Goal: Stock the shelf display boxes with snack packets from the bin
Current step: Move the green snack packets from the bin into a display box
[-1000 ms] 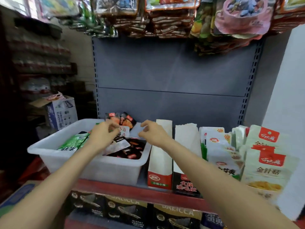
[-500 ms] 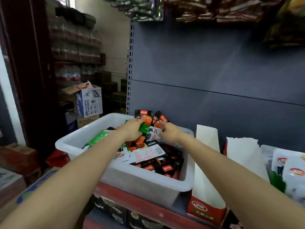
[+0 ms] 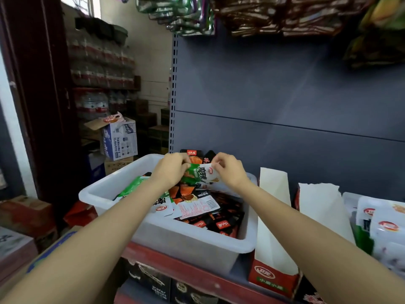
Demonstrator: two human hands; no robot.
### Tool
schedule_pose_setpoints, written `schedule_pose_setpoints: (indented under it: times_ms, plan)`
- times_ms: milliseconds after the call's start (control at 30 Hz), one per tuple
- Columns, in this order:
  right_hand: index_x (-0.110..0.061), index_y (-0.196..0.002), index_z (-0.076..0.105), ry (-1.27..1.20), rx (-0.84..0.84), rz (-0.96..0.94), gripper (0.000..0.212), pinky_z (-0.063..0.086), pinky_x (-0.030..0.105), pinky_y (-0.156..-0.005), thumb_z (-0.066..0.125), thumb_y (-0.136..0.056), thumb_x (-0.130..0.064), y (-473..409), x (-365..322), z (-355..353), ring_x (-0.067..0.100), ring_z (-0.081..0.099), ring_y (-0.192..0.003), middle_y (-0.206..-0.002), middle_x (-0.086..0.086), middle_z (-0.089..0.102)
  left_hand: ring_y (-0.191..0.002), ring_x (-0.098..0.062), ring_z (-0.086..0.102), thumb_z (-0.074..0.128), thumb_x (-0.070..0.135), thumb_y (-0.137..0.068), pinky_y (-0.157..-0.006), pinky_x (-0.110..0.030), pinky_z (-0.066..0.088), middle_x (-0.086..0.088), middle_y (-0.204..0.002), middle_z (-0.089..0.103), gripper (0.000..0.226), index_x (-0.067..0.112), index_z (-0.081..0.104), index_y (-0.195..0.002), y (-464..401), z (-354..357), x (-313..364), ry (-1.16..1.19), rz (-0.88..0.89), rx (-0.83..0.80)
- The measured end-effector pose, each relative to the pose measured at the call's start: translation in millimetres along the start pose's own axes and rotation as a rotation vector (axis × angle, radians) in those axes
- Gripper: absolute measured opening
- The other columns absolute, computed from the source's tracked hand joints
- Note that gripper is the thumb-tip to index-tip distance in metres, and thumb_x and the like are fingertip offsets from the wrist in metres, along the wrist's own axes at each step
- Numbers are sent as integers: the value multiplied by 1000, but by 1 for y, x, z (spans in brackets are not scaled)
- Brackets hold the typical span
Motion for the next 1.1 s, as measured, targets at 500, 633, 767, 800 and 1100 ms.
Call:
schedule_pose_setpoints:
  times_ms: [500, 633, 767, 800, 1100]
  plan:
    - [-6, -105, 52, -746, 228, 74, 20, 59, 27, -65, 60, -88, 1, 95, -17, -125, 18, 68, -75, -80, 8, 67, -64, 7, 58, 65, 11, -87, -63, -12, 44, 7, -73, 67, 4, 13, 65, -83, 65, -27, 118, 631, 124, 122]
    - [-7, -103, 52, -706, 294, 82, 20, 56, 25, -55, 57, -88, 5, 123, -3, -170, 20, 66, -72, -75, 4, 66, -63, -4, 60, 69, 2, -81, -56, -25, 51, 2, -68, 66, 23, 22, 59, -81, 70, -18, 171, 777, 130, -13]
    - [-9, -103, 53, -646, 380, 70, 22, 58, 35, -69, 57, -87, 7, 144, 15, -209, 19, 68, -74, -77, 1, 68, -68, -11, 61, 66, -3, -81, -56, -33, 57, 0, -74, 65, 27, 21, 55, -82, 76, -9, 225, 838, 145, -89]
    - [-9, -102, 53, -623, 401, 71, 22, 57, 35, -72, 57, -87, 7, 150, 20, -219, 18, 68, -75, -78, 2, 68, -69, -11, 61, 65, -3, -81, -58, -36, 57, 0, -75, 65, 25, 20, 54, -84, 78, -5, 238, 847, 155, -94]
    - [-11, -98, 52, -426, 485, 42, 20, 56, 47, -81, 61, -87, 2, 179, 49, -266, 30, 66, -93, -88, 7, 67, -78, -18, 65, 65, 2, -83, -71, -39, 56, 1, -85, 66, 33, 29, 47, -76, 81, 22, 294, 799, 220, -46]
Point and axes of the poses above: each hand's wrist, its own y-axis away from the middle knuckle, its own z-axis out of the palm, x = y × z, the point moved 2 cm from there along -y, towards the middle knuckle
